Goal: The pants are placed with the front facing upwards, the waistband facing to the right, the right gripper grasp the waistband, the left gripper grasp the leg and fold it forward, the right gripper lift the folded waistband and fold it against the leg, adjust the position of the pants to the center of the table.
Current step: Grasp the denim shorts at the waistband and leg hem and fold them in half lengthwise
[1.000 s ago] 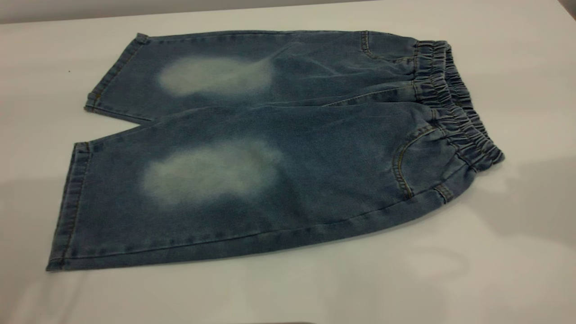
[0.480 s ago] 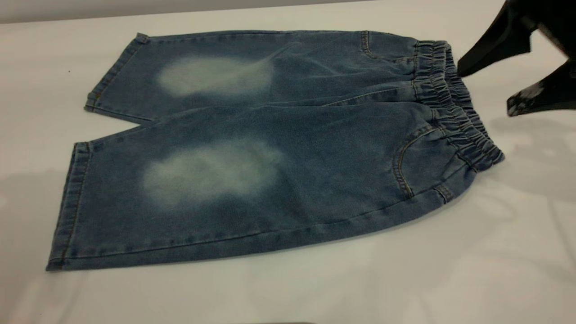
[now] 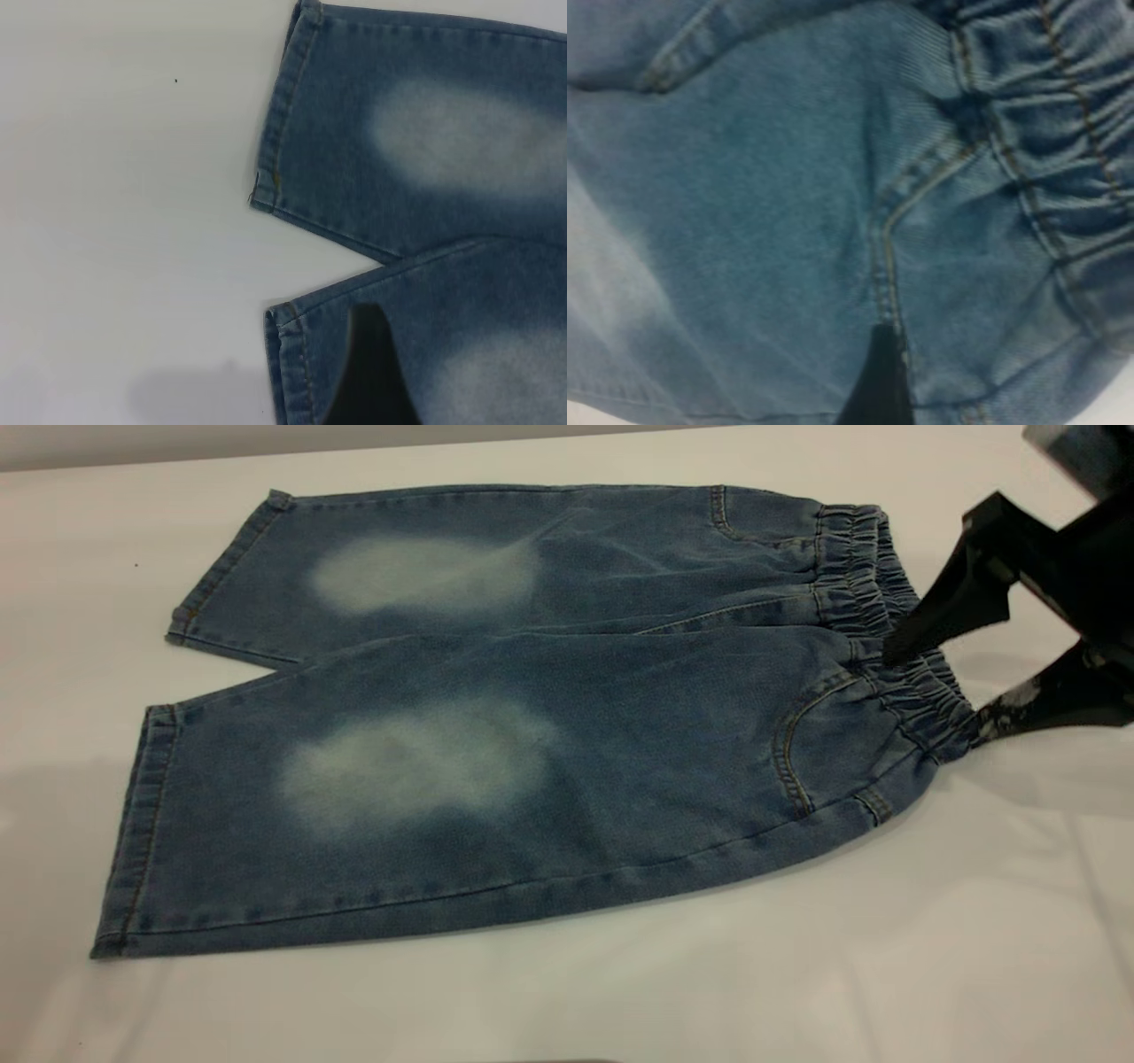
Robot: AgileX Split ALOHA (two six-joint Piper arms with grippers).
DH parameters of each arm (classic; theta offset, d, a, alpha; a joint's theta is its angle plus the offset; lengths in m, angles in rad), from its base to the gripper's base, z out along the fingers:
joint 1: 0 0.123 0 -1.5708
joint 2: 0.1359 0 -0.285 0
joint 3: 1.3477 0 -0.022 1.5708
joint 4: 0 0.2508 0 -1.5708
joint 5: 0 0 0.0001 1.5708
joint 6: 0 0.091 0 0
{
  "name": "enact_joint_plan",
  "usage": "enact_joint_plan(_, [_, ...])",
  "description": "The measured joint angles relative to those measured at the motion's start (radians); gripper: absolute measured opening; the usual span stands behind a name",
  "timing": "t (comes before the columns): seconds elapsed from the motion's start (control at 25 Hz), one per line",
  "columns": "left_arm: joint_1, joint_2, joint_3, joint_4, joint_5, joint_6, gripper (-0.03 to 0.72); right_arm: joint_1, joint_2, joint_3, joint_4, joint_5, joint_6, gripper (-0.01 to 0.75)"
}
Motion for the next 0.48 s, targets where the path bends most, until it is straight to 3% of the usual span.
enact_joint_plan(0.48, [0.0, 0.0, 0.0, 0.001, -0.003, -0.003, 0.482, -0.002, 0.038, -0.002, -0.027, -0.096, 0.024, 0.594])
